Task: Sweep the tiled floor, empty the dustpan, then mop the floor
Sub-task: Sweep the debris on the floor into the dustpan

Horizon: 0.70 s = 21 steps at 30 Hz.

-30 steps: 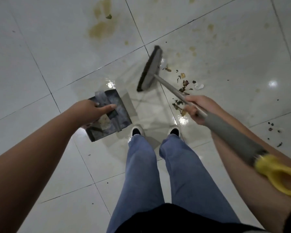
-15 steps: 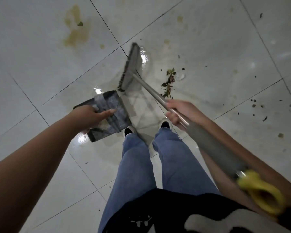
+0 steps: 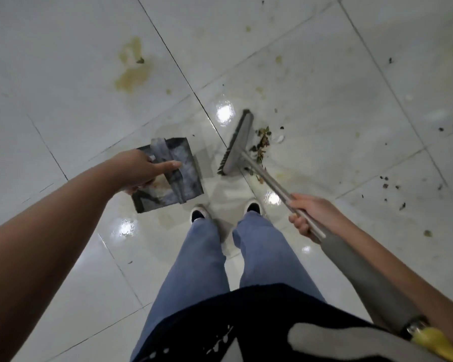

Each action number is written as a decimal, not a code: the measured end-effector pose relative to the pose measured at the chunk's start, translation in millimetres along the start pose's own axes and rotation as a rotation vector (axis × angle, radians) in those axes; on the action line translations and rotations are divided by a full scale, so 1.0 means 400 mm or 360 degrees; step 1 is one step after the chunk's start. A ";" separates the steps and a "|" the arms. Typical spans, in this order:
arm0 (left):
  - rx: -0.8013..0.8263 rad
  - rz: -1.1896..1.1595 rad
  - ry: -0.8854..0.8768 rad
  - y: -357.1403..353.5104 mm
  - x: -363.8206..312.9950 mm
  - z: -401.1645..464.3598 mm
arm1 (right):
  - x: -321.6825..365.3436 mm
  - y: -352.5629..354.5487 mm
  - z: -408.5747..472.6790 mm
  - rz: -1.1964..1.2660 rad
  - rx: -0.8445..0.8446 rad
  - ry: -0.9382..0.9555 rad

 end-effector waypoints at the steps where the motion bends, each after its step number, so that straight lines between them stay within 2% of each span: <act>1: -0.0045 -0.0012 -0.0005 0.011 0.010 -0.010 | 0.007 -0.016 -0.012 -0.0030 0.0026 0.0016; 6: -0.0340 -0.0130 0.0069 0.111 0.116 -0.056 | 0.079 -0.169 -0.055 -0.0202 0.0163 0.0145; 9: -0.0497 -0.0355 0.0175 0.170 0.232 -0.071 | 0.145 -0.290 -0.071 -0.0372 0.0221 0.0251; 12: -0.0519 -0.0529 0.0214 0.213 0.334 -0.075 | 0.208 -0.412 -0.079 -0.0477 0.0226 0.0312; 21: -0.0538 -0.0677 0.0229 0.340 0.575 0.042 | 0.334 -0.787 -0.025 -0.0686 0.0213 0.0284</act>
Point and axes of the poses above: each hand's wrist, its own z-axis towards the middle knuckle, its own y-axis out of the back of the hand, x = y × z, the point moved 2 cm from there along z, towards the middle knuckle, and after that the axes turned 2 degrees about -x, right-handed, at the moved point
